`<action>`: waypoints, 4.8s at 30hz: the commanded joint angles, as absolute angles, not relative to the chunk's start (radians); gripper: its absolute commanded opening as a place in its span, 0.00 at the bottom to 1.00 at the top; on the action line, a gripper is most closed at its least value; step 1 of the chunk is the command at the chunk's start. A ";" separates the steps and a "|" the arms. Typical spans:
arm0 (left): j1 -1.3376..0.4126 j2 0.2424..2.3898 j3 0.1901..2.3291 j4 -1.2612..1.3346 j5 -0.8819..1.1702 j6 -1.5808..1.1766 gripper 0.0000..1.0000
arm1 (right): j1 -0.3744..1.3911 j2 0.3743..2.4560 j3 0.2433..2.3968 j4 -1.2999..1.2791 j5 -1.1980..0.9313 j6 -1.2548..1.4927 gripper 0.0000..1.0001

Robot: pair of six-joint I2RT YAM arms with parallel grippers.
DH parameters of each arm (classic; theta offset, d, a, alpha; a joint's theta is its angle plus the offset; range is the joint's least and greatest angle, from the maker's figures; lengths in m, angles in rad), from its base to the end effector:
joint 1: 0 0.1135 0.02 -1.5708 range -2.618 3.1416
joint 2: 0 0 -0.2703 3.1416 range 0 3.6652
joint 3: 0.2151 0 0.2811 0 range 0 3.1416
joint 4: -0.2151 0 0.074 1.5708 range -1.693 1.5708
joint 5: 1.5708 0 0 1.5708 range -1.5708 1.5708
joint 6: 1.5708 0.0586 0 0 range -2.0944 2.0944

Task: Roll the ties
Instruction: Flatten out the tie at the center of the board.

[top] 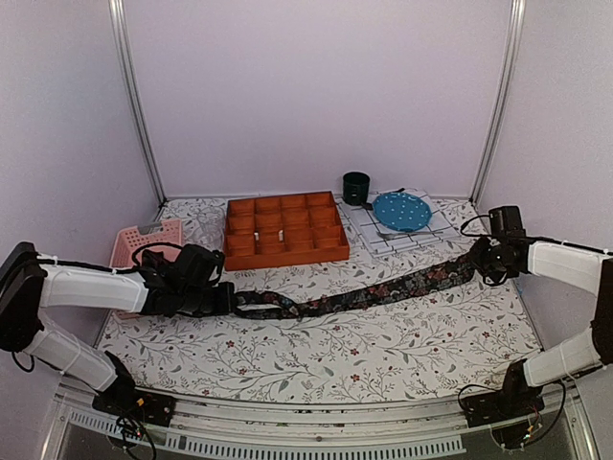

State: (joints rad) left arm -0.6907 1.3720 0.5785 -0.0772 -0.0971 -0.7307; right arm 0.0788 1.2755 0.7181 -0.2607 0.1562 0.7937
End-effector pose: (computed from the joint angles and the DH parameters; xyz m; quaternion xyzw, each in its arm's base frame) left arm 0.2250 -0.1786 0.1236 -0.0354 0.9377 -0.1889 0.2894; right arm 0.2961 0.0142 0.1815 0.3513 0.8585 0.0891 0.3628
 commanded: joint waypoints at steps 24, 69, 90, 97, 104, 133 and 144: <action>-0.703 1.310 0.546 -0.058 -0.040 -0.719 0.00 | 0.371 1.184 0.745 -0.136 -0.042 0.747 0.69; -0.950 1.263 0.579 -0.303 -0.237 -0.850 0.62 | 0.961 2.020 1.459 -0.254 -0.263 0.379 0.62; -0.960 1.180 0.492 -0.256 -0.224 -0.873 0.00 | 0.963 2.388 1.798 -0.473 -0.432 0.102 0.66; -0.963 1.147 0.478 -0.267 -0.233 -0.877 0.00 | 0.963 2.462 1.865 -0.496 -0.408 0.074 0.65; -0.965 1.123 0.461 -0.270 -0.231 -0.892 0.00 | 0.963 2.483 1.902 -0.513 -0.485 0.054 0.44; -0.989 0.946 0.420 -0.324 -0.258 -0.968 0.67 | 0.968 2.372 1.877 -0.541 -0.764 0.026 0.00; -0.997 1.002 0.393 -0.239 -0.166 -0.975 0.71 | 0.978 2.455 1.975 -0.571 -0.755 0.042 0.00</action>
State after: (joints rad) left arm -0.9810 0.9783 0.4191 -0.2821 -0.2047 -0.9630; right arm 0.9680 2.3901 1.9282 -0.5575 -0.7403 0.0311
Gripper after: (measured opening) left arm 0.708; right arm 0.006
